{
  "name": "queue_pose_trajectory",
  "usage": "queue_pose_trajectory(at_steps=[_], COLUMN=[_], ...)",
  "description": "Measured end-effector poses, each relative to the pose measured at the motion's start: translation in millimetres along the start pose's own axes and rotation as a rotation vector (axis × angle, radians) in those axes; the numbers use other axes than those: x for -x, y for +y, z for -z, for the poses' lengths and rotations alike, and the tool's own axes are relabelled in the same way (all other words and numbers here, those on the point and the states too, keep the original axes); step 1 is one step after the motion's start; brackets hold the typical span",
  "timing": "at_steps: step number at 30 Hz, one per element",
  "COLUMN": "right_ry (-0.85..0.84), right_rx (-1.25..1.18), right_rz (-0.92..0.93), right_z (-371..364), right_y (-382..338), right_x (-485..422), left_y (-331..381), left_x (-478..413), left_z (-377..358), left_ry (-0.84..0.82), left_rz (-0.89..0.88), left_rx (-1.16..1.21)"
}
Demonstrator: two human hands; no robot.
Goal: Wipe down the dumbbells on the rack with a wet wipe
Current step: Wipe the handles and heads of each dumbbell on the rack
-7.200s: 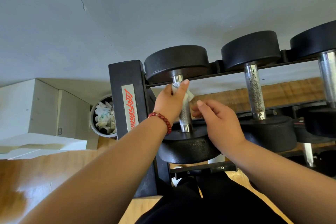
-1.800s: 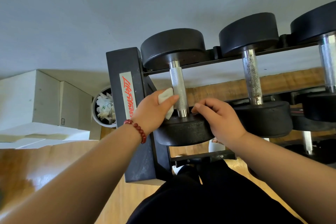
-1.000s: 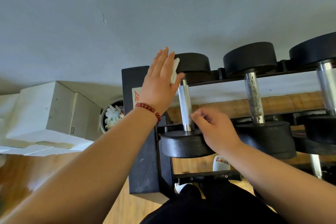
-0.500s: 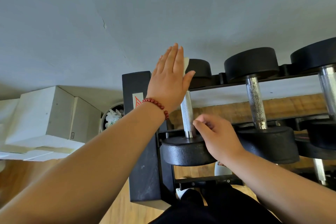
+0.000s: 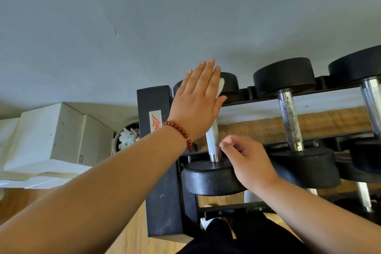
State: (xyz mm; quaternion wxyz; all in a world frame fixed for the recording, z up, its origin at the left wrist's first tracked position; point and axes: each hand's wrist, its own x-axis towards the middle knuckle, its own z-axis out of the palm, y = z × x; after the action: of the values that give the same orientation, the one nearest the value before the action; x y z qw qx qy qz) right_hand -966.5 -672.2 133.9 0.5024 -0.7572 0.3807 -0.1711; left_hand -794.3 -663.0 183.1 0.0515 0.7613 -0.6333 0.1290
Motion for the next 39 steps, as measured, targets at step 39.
queue_pose_trajectory(at_steps=[39], right_ry=[0.008], right_rx=[-0.022], right_rz=[0.006], right_z=[1], right_y=[-1], right_x=[2], left_y=[-8], left_x=[-28], left_z=[6], left_ry=[-0.060], left_rz=[-0.363], left_rx=[-0.218])
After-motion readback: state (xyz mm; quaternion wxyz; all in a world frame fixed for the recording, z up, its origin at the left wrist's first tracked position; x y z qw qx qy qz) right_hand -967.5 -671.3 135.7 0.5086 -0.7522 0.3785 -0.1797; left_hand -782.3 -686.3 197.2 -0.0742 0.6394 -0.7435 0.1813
